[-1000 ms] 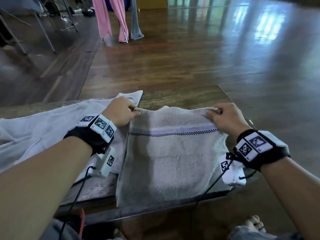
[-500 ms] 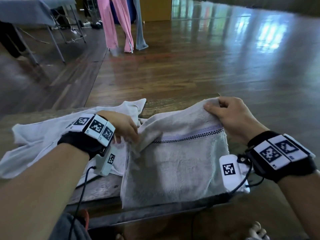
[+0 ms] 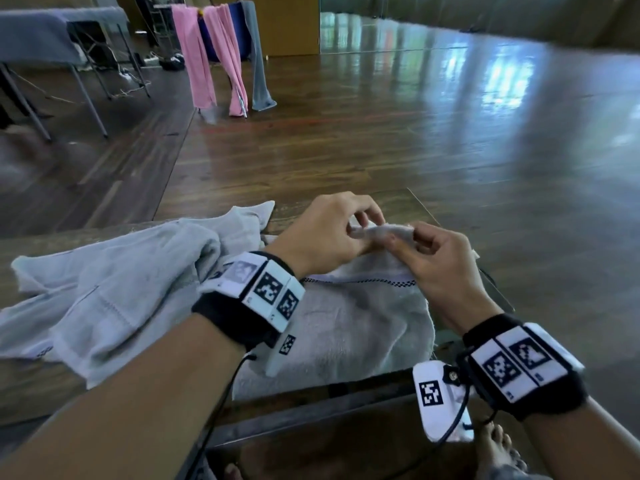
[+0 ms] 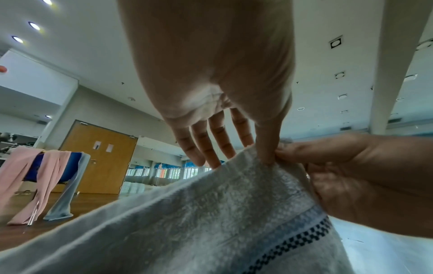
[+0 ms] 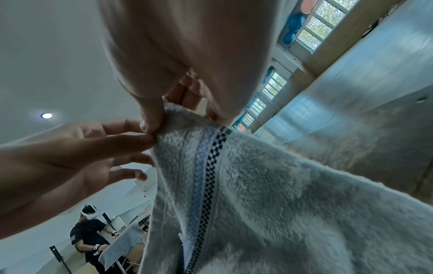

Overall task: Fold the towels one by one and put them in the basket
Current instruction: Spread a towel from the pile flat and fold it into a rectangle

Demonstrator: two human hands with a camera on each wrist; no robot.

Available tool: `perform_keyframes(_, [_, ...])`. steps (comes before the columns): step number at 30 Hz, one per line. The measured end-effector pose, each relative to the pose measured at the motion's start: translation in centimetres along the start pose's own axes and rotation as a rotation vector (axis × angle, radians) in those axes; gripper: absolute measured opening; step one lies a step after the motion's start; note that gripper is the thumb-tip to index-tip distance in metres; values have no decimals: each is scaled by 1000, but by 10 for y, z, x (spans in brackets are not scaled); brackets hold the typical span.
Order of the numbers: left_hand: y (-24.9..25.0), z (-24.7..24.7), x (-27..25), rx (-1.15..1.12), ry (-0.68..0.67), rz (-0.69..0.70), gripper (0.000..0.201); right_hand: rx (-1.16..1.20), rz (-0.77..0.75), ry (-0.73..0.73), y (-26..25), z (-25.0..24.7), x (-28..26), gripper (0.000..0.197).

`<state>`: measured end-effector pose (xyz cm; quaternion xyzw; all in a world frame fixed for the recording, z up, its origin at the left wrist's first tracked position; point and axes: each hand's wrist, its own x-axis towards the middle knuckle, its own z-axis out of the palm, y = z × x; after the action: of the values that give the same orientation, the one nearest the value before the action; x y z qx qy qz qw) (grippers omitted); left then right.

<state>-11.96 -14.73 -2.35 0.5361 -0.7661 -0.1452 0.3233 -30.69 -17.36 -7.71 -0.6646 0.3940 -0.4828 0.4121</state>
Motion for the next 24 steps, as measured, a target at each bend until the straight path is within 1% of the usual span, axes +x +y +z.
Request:
perform_keyframes(2, [4, 9, 5, 12, 35, -2, 14, 18, 9, 26, 1, -1, -2, 30])
perform_keyframes(5, [5, 15, 11, -1, 159, -39, 16, 65, 20, 36, -2, -3, 6, 34])
perform_keyframes(6, [4, 16, 12, -3, 193, -47, 17, 76, 16, 32, -3, -3, 9, 30])
perform_keyframes(9, [-1, 18, 12, -22, 275, -49, 17, 109, 4, 2, -4, 0, 17, 8])
perform_keyframes(10, [-3, 18, 11, -15, 288, -56, 16, 123, -3, -13, -4, 3, 19, 5])
perform_keyframes(12, [-8, 17, 9, 8, 294, -83, 13, 136, -14, -40, -3, 9, 23, 10])
perform_keyframes(14, [-13, 14, 7, 21, 316, -124, 11, 140, -10, -68, -4, 15, 29, 10])
perform_keyframes(17, [-20, 9, 2, -22, 378, -211, 11, 156, 16, -33, -5, 20, 38, 6])
perform_keyframes(19, [-22, 8, -2, -78, 384, -260, 10, 138, 2, -17, -5, 21, 45, 2])
perform_keyframes(21, [-23, 8, -5, -113, 361, -285, 7, 110, -5, -31, -3, 23, 50, 13])
perform_keyframes(24, [-22, 7, -8, -77, 325, -265, 8, 71, -18, -53, 2, 24, 52, 30])
